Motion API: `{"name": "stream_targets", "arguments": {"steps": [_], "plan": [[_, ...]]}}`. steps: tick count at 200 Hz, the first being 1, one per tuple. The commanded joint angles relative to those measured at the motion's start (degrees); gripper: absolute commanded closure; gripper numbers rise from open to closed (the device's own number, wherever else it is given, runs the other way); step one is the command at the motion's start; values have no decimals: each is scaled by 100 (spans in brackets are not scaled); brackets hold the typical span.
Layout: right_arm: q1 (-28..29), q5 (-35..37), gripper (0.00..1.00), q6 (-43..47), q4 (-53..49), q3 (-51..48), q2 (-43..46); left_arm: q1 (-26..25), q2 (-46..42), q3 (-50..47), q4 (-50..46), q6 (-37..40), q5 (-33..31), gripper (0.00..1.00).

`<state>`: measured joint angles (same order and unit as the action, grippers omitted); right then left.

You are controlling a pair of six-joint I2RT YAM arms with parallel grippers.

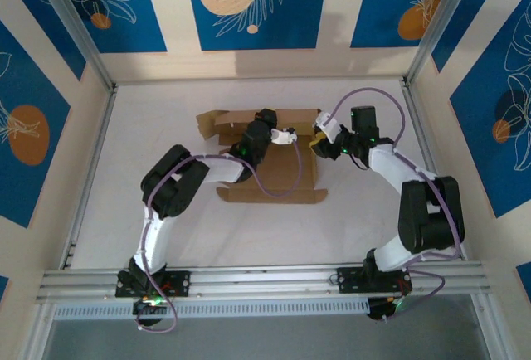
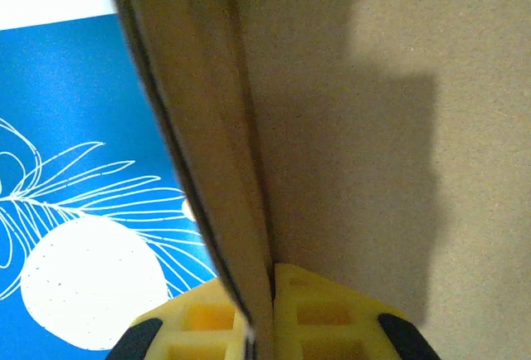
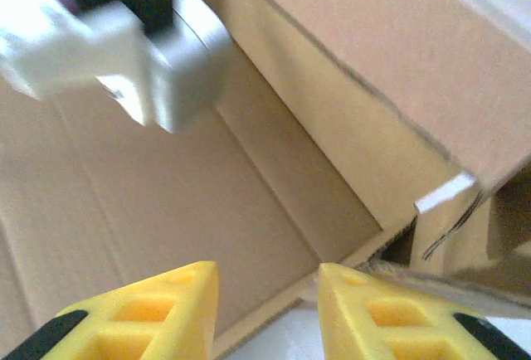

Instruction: Fold the paper box

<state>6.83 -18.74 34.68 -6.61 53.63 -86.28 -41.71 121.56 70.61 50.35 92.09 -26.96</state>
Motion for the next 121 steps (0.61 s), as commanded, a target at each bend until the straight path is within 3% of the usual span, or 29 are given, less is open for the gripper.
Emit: {"name": "stream_targets", "arguments": {"steps": [1,35,57,74,121], "plan": [[-330,-727,63,-182,21,-26,698,88,306,1,-262,326,325,100],[-876,-376,67,-534,523,-275,920,100,298,-94,-226,419,582,100],[-1061,608,71,-494,762,-241,628,89,298,-127,-227,492,613,100],[-1157,959,75,-359,600,2,166,85,273,-156,-217,535,630,100],[-1039,184,71,136,241,384,-721,89,185,-184,-369,620,747,100]]}}
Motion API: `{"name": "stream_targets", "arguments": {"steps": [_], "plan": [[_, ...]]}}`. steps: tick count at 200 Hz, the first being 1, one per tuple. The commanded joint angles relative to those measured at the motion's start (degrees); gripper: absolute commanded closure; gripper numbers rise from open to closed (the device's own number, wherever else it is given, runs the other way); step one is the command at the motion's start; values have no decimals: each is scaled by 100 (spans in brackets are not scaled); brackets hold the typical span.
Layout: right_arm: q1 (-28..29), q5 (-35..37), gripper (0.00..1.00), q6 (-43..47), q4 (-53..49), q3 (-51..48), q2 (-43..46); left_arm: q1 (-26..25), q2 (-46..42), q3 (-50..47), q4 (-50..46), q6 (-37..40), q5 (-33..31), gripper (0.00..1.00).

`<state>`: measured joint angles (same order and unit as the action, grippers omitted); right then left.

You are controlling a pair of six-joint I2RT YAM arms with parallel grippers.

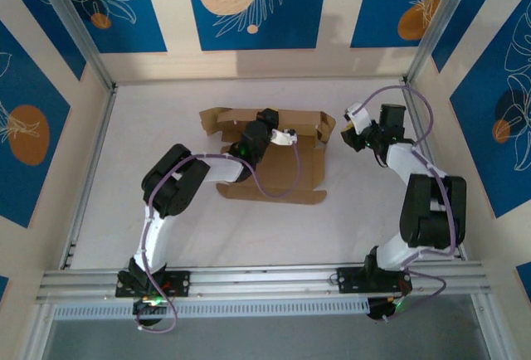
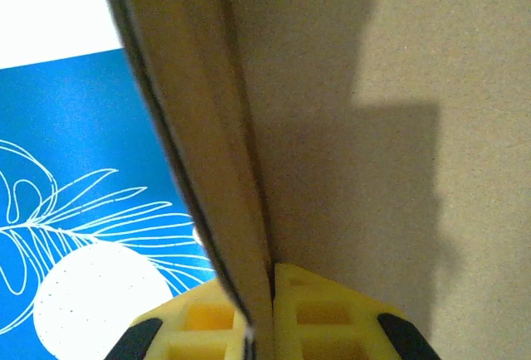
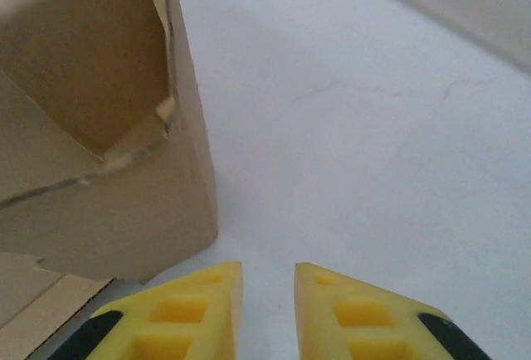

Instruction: Fold the paper box

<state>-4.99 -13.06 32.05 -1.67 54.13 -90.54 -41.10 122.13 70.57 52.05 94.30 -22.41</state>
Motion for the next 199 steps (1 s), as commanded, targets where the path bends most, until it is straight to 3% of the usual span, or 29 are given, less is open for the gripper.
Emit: {"name": "stream_targets", "arguments": {"steps": [1,46,166,199], "plan": [[154,-396,71,412,-250,335,-309,25,123,-177,-543,398,291,100],[652,-261,61,721,-85,472,-681,61,128,-223,-551,383,492,100],[1513,-400,64,620,-12,876,-726,-8,66,-371,-502,328,654,100],[1655,119,60,312,449,913,-925,-49,-37,-488,-502,343,653,100]]}}
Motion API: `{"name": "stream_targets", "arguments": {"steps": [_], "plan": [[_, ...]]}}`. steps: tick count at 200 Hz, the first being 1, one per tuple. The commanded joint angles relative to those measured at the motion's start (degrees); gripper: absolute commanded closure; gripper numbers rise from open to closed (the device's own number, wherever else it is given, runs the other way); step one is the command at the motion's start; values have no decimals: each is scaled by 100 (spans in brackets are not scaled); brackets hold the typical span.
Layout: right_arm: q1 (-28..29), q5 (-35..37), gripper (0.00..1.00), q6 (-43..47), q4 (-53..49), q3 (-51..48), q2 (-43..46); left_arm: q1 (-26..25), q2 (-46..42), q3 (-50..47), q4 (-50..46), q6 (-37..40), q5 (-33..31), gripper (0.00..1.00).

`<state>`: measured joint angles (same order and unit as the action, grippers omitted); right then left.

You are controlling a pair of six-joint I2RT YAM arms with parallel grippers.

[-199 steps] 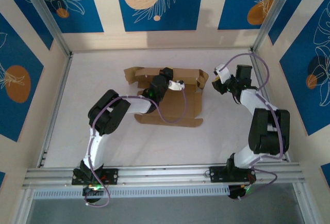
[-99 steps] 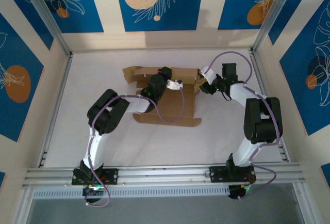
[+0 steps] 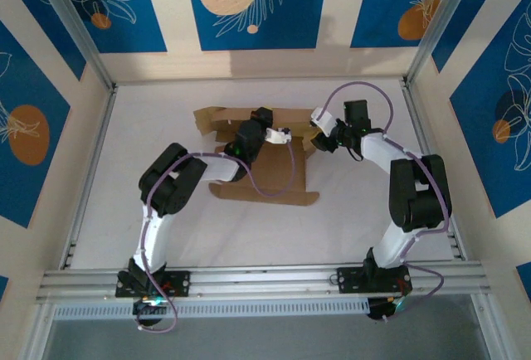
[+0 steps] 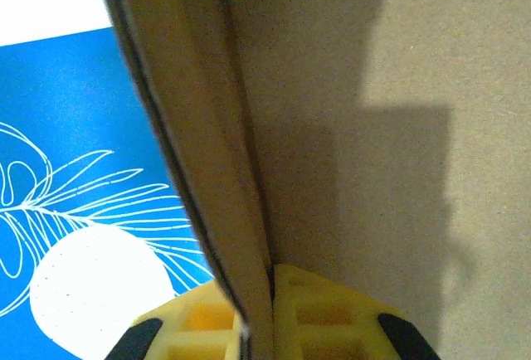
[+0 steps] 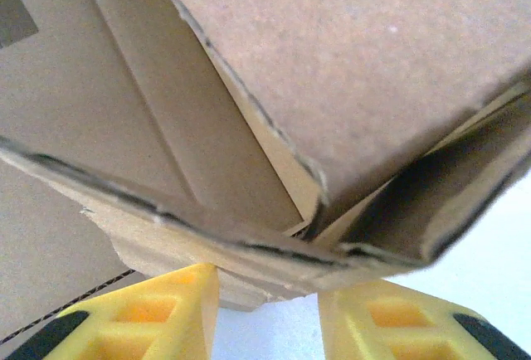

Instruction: Fold the paper box

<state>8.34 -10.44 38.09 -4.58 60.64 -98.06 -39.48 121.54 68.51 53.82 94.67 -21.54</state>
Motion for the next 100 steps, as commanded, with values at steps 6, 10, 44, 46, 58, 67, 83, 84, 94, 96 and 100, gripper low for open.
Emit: {"name": "stream_targets", "arguments": {"steps": [6,10,44,46,58,67,83,84,94,96,100], "plan": [[296,-134,60,-428,848,255,-192,-217,-4,-309,-681,308,579,100],[271,-187,59,-519,907,262,-204,-218,-22,-333,-685,306,590,100],[302,-472,41,-440,909,316,-241,-223,-151,-465,-741,248,659,100],[311,-487,41,-427,907,317,-244,-226,-153,-473,-746,239,664,100],[299,-600,33,-407,897,308,-245,-223,-215,-521,-785,227,704,100],[273,-685,25,-409,905,307,-241,-219,-248,-553,-794,211,732,100],[222,-731,19,-440,959,330,-299,-225,-317,-603,-812,148,789,100],[217,-740,19,-450,968,332,-304,-225,-325,-611,-812,144,795,100],[177,-854,21,-511,967,396,-373,-226,-364,-643,-857,93,859,100],[177,-879,21,-525,956,413,-383,-224,-384,-652,-869,88,874,100],[173,-943,22,-543,926,444,-410,-234,-396,-672,-894,71,898,100]]}}
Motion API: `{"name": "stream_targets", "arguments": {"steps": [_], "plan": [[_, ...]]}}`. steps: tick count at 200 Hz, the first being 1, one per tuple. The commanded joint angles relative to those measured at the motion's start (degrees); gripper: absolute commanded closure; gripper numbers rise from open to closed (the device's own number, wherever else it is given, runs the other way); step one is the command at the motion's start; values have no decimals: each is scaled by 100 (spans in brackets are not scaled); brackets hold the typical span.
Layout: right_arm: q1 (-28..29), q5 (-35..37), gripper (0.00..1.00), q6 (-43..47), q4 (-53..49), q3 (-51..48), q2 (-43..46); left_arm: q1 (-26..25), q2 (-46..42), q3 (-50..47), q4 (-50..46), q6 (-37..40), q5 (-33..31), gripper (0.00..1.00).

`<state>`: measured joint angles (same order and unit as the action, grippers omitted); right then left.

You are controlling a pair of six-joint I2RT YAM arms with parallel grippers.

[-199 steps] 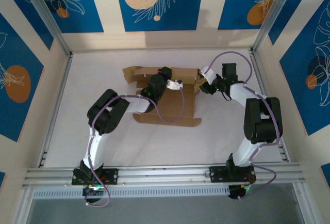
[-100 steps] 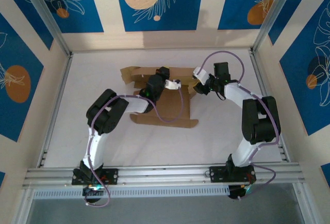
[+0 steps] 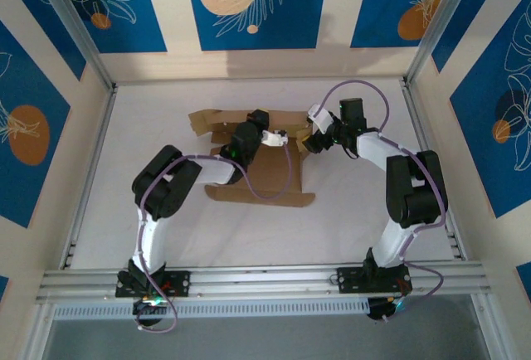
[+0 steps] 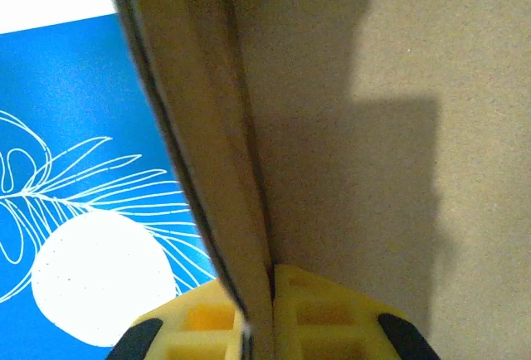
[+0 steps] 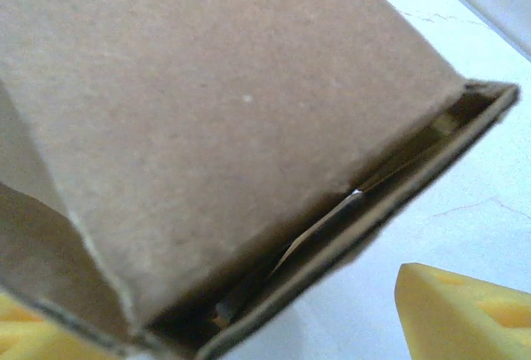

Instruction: Fold the paper box

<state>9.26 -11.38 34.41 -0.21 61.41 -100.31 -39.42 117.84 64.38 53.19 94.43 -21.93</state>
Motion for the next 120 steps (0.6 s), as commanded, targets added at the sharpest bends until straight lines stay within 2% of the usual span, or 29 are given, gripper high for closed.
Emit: {"name": "stream_targets", "arguments": {"steps": [1,37,53,78,93,120], "plan": [[75,-871,23,-179,481,382,-196,-241,-30,-263,-838,90,946,100],[128,-1206,32,-258,272,547,-334,-252,-128,-368,-899,58,1032,100],[136,-1320,31,-340,333,472,-297,-267,-139,-377,-898,-28,1019,100],[146,-1557,24,-321,189,423,-170,-250,-241,-403,-1029,-246,1062,100],[126,-1594,24,-424,108,455,-140,-242,-354,-413,-1224,-444,1143,100],[31,-1557,34,-1004,128,565,-145,-248,-703,-432,-1862,-903,1417,100]]}}
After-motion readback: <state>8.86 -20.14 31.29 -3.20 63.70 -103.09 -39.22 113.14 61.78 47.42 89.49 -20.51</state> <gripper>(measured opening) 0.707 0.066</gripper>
